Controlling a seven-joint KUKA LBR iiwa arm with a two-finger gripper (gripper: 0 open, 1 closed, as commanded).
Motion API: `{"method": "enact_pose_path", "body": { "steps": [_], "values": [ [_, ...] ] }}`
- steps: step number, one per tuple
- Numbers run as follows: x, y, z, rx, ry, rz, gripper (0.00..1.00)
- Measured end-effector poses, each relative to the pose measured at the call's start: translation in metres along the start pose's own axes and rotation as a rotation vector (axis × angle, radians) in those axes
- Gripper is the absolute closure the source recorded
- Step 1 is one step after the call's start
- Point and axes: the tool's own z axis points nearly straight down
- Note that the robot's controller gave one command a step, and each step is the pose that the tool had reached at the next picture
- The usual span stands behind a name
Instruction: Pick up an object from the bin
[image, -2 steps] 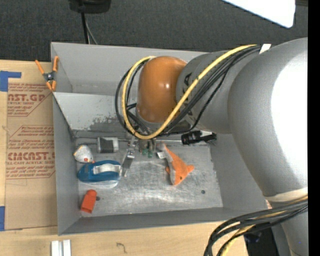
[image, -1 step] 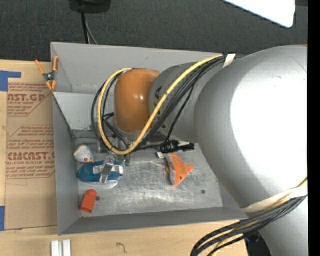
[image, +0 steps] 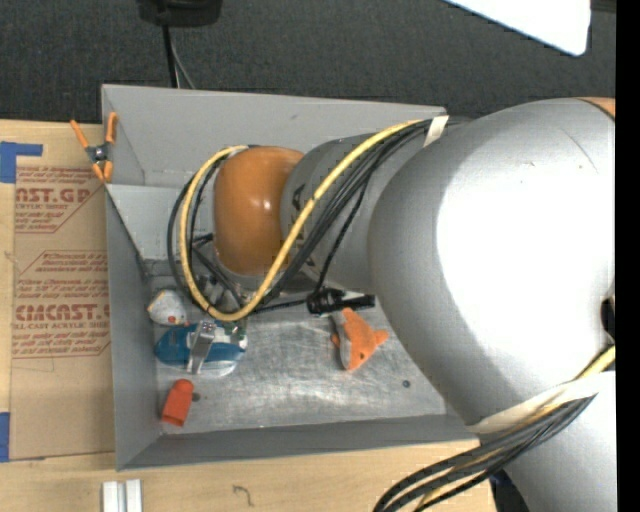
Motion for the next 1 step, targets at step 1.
{"method": "enact_pose_path", "body": {
  "steps": [1],
  "values": [
    [0.0084, 0.0082, 0.0066, 0.003, 0.004, -0.011, 0.0]
  ]
}}
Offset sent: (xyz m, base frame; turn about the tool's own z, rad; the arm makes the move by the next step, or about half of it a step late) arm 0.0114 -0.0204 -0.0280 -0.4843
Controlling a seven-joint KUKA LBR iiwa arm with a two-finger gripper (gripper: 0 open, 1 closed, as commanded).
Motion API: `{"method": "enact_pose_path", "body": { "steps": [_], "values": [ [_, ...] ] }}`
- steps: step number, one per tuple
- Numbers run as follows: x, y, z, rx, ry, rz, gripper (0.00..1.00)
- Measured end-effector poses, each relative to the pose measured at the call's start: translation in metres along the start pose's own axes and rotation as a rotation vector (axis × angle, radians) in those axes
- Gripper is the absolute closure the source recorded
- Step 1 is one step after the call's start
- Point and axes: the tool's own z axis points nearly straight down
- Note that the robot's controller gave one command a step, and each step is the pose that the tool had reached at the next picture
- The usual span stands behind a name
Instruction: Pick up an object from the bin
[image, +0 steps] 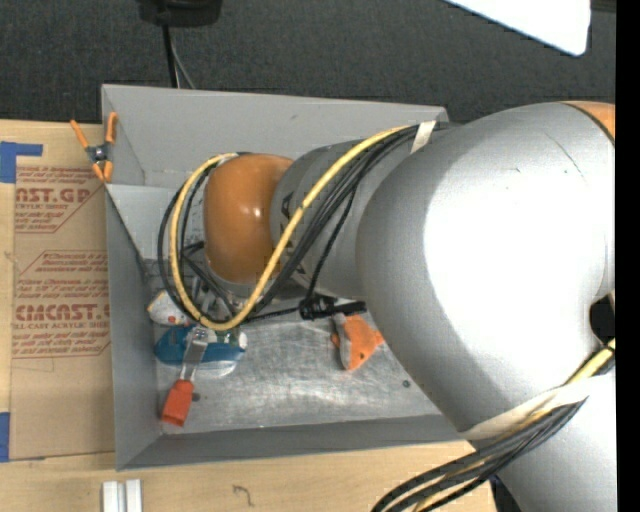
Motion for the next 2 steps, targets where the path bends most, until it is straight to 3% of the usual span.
{"method": "enact_pose_path", "body": {
  "steps": [1, 2],
  "values": [
    [-0.0168, -0.0106, 0.0107, -0.018, 0.023, -0.479, 1.0],
    [-0.0168, -0.0107, 0.0108, -0.018, 0.023, -0.479, 1.0]
  ]
}}
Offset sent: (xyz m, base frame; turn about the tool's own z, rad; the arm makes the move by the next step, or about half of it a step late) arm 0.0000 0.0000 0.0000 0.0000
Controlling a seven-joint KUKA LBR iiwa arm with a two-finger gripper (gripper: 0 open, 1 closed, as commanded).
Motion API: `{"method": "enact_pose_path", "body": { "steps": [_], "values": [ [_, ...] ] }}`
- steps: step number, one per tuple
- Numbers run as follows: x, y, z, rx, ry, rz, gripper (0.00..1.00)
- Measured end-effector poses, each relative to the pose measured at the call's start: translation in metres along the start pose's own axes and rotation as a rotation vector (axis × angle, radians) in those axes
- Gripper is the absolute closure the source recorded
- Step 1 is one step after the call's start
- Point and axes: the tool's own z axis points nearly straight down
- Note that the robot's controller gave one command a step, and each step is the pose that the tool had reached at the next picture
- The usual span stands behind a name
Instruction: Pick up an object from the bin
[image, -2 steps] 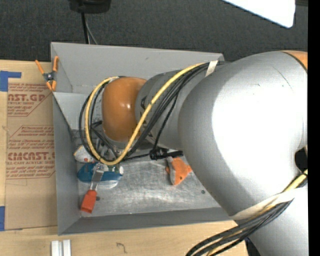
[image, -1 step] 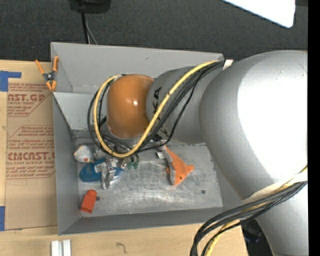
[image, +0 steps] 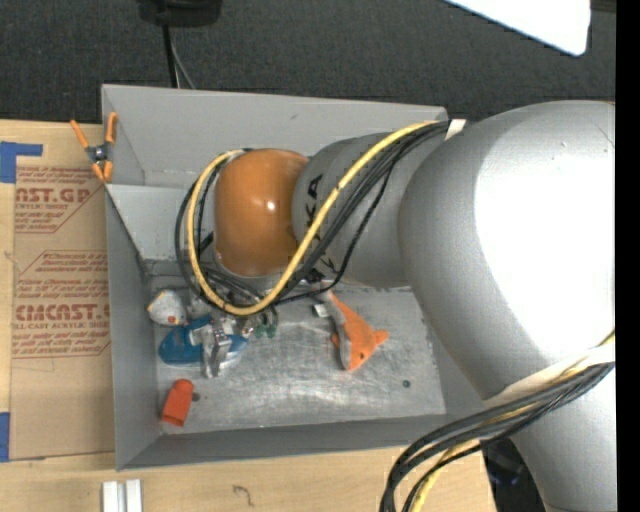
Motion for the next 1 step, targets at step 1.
{"method": "enact_pose_path", "body": {
  "steps": [1],
  "values": [
    [0.0091, -0.0105, -0.1355, 0.023, -0.016, -0.042, 1.0]
  ]
}}
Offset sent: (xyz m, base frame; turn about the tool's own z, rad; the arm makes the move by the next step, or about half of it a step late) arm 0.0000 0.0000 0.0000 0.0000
